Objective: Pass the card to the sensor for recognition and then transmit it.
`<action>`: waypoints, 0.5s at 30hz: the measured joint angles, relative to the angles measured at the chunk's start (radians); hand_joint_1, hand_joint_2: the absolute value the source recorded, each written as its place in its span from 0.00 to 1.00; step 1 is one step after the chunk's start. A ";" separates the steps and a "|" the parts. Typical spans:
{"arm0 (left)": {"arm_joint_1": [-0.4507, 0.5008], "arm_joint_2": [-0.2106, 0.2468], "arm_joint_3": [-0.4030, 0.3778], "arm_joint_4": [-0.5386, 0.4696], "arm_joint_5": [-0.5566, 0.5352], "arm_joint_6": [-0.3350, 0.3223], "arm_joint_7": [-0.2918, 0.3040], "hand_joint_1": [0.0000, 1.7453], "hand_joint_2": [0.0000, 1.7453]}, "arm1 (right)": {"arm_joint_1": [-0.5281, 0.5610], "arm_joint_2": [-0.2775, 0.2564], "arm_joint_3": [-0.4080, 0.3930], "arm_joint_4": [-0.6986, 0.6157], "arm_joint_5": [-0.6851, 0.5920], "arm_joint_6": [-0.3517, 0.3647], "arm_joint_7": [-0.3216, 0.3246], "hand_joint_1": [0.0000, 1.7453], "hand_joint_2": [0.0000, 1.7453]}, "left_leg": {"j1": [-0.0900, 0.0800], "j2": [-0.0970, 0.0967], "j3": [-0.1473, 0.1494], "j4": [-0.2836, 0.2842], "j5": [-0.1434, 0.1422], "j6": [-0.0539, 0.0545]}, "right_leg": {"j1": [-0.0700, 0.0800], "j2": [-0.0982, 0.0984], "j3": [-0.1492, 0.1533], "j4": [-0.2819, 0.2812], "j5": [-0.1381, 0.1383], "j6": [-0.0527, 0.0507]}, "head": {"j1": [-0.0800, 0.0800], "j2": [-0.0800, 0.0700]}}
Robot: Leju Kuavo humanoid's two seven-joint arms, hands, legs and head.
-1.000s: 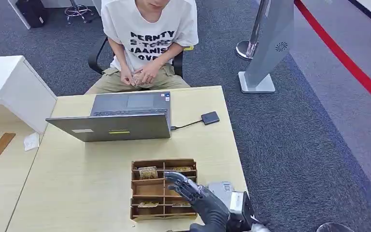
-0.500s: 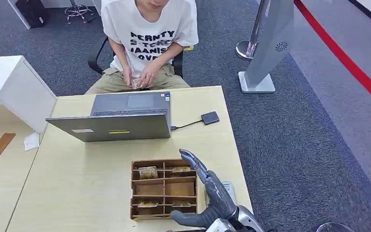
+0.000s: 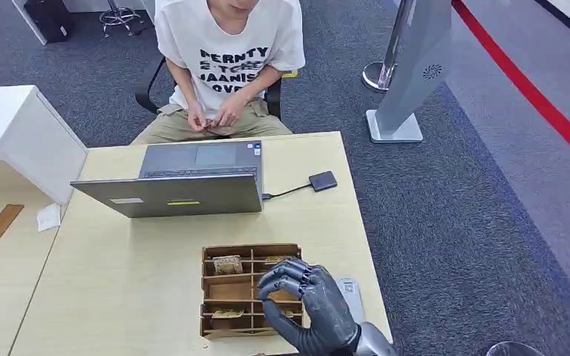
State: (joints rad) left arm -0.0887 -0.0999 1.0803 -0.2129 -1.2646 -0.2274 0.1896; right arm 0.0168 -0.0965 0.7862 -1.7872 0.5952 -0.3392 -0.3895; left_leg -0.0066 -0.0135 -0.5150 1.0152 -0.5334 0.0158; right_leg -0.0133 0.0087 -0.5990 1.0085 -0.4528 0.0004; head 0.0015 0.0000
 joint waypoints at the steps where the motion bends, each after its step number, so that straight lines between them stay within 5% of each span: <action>1: 0.000 0.000 0.000 0.000 -0.001 0.000 0.000 0.00 0.00 | -0.007 -0.001 0.006 0.005 0.018 -0.010 0.005 1.00 1.00 | 0.000 0.000 0.000 0.000 0.000 0.000 | 0.000 0.000 0.000 0.000 0.000 0.000 | 0.000 0.000; 3: 0.000 0.000 0.000 0.000 -0.004 0.000 -0.002 0.00 0.00 | -0.021 -0.002 0.018 0.016 0.067 -0.035 0.028 1.00 1.00 | 0.000 0.000 0.000 0.000 0.000 0.000 | 0.000 0.000 0.000 0.000 0.000 0.000 | 0.000 0.000; 5: 0.000 0.000 0.000 0.000 -0.005 0.000 -0.003 0.00 0.00 | -0.038 -0.006 0.034 0.030 0.110 -0.057 0.050 0.89 1.00 | 0.000 0.000 0.000 0.000 0.000 0.000 | 0.000 0.000 0.000 0.000 0.000 0.000 | 0.000 0.000; 8: 0.000 -0.001 0.000 0.000 -0.010 0.000 -0.003 0.00 0.00 | -0.058 -0.011 0.054 0.058 0.161 -0.075 0.079 0.66 1.00 | 0.000 0.000 0.000 0.000 0.000 0.000 | 0.000 0.000 0.000 0.000 0.000 0.000 | 0.000 0.000; 10: 0.000 -0.001 0.000 0.000 -0.010 0.000 -0.003 0.00 0.00 | -0.069 -0.012 0.064 0.076 0.195 -0.092 0.108 0.37 1.00 | 0.000 0.000 0.000 0.000 0.000 0.000 | 0.000 0.000 0.000 0.000 0.000 0.000 | 0.000 0.000; 15: 0.000 -0.003 0.000 0.000 -0.013 0.000 -0.003 0.00 0.00 | -0.101 -0.013 0.081 0.133 0.259 -0.122 0.161 0.29 1.00 | 0.000 0.000 0.000 0.000 0.000 0.000 | 0.000 0.000 0.000 0.000 0.000 0.000 | 0.000 0.000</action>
State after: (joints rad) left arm -0.0889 -0.1030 1.0803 -0.2129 -1.2776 -0.2274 0.1865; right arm -0.0843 -0.1099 0.8671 -1.6540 0.8545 -0.4616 -0.2289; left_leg -0.0067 -0.0136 -0.5150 1.0152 -0.5333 0.0158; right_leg -0.0134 0.0086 -0.5989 1.0085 -0.4527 0.0004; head 0.0015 0.0000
